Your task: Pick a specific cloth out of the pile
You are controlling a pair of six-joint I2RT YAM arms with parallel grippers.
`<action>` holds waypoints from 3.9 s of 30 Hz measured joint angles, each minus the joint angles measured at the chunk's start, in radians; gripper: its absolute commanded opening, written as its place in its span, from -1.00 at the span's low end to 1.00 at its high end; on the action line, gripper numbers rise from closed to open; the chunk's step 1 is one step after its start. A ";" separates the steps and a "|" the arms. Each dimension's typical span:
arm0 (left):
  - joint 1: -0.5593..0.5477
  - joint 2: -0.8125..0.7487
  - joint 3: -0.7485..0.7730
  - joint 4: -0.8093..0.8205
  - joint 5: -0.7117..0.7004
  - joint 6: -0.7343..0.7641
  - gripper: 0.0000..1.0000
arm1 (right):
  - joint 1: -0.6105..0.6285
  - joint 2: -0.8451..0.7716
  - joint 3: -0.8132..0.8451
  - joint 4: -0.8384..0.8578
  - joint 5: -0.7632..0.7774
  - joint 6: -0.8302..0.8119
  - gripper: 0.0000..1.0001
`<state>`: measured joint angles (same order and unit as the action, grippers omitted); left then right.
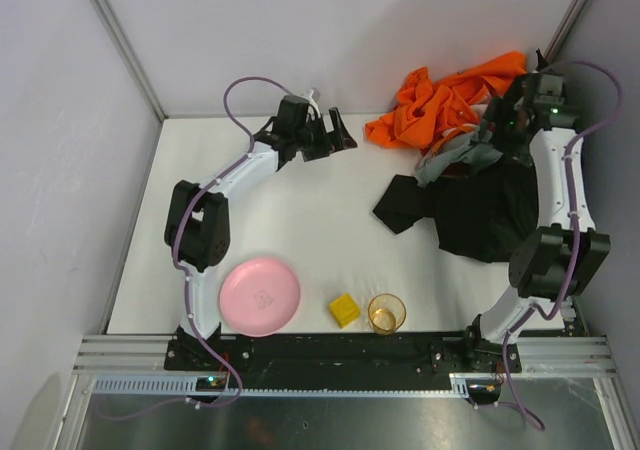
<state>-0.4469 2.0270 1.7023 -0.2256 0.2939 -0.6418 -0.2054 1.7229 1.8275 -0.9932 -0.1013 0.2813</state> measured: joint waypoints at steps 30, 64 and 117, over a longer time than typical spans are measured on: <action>0.186 0.000 0.027 -0.130 0.177 0.016 0.99 | 0.531 0.682 0.277 0.008 -0.106 -0.048 -0.74; 0.056 0.202 0.215 -0.136 0.244 -0.115 0.99 | 0.071 0.226 -0.277 0.059 0.037 -0.078 0.41; -0.002 0.320 0.300 -0.137 0.246 -0.195 0.99 | 0.101 0.829 0.542 -0.050 -0.200 0.036 -1.00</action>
<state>-0.4488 2.3466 2.0022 -0.3622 0.5396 -0.8368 -0.1047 2.5515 2.3695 -1.0431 -0.3012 0.3176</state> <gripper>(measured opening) 0.995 0.472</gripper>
